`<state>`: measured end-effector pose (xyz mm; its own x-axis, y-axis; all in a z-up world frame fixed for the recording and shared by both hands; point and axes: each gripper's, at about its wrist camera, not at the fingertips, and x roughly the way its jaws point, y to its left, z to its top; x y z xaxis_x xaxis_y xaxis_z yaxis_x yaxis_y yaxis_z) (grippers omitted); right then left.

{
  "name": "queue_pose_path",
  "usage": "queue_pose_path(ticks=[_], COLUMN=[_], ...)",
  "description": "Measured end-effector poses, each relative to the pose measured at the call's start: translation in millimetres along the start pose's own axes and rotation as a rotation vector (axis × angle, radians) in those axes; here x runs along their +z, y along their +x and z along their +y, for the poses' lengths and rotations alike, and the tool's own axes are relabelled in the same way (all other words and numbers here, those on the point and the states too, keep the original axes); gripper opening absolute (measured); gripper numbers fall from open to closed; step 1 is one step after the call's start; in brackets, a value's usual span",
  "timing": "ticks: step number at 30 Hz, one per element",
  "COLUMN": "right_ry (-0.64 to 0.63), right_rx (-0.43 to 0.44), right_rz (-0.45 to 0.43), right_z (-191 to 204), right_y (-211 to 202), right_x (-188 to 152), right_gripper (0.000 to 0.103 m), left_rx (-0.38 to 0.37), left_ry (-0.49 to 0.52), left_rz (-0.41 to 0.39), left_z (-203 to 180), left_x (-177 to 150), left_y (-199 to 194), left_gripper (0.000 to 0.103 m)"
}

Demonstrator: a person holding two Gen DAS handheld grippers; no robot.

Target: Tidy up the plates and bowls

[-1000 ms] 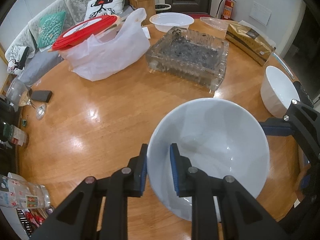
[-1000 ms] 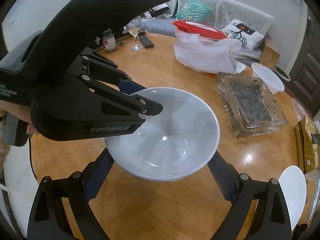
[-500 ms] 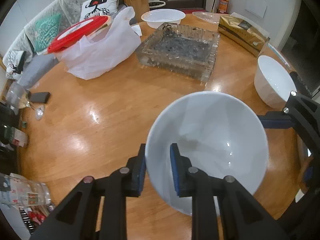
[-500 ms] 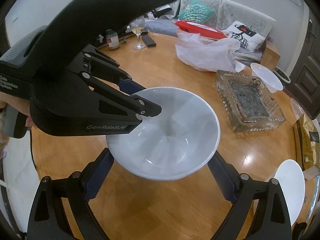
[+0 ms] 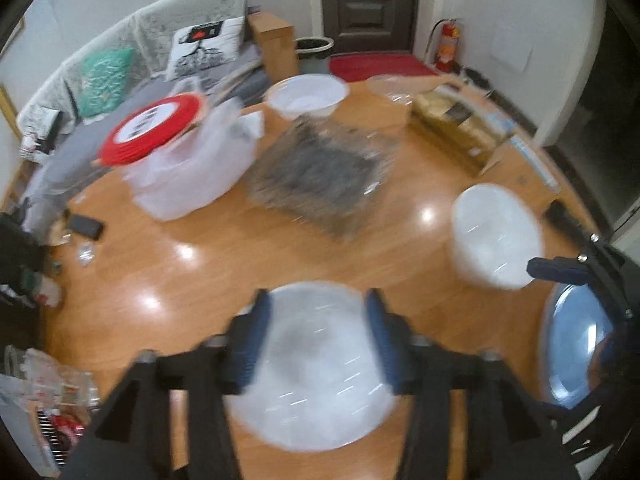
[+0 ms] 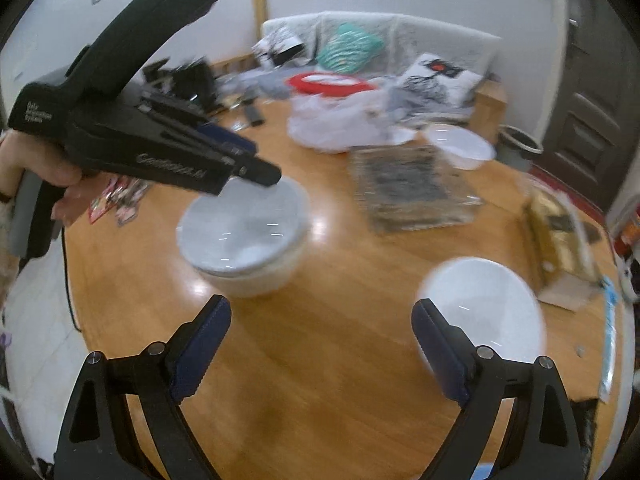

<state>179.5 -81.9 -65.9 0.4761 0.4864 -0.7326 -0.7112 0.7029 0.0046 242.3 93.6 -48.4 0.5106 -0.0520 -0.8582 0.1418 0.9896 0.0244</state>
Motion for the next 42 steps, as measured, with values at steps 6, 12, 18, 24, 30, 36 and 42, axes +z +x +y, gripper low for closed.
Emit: queue_pose_path(ticks=[6, 12, 18, 24, 30, 36, 42], right_ry=[0.099, 0.135, 0.135, 0.131, 0.151, 0.185, 0.176], right_rx=[-0.093, -0.076, -0.057, -0.058, -0.051, -0.036, -0.053], right_rz=[0.02, 0.085, 0.153, 0.18, 0.184, 0.175, 0.161], right_z=[-56, -82, -88, -90, -93, -99, -96], right_y=[-19, -4, 24, 41, 52, 61, 61], right_x=[-22, -38, -43, -39, -37, -35, -35], right_gripper=[0.096, 0.096, 0.096, 0.096, 0.096, 0.095, 0.096], left_rx=[-0.061, -0.089, -0.062, -0.083, -0.084, -0.106, -0.096], left_ry=[0.033, 0.039, 0.056, 0.026, 0.047, 0.031, 0.044], left_rz=[0.011, 0.047, 0.089, 0.108, 0.114, 0.113, 0.102], left_z=[-56, -95, -109, -108, -114, -114, -116], left_x=[28, 45, 46, 47, 43, 42, 40], left_y=[22, 60, 91, 106, 113, 116, 115], left_gripper=[0.054, 0.054, 0.054, 0.038, 0.022, 0.011, 0.011])
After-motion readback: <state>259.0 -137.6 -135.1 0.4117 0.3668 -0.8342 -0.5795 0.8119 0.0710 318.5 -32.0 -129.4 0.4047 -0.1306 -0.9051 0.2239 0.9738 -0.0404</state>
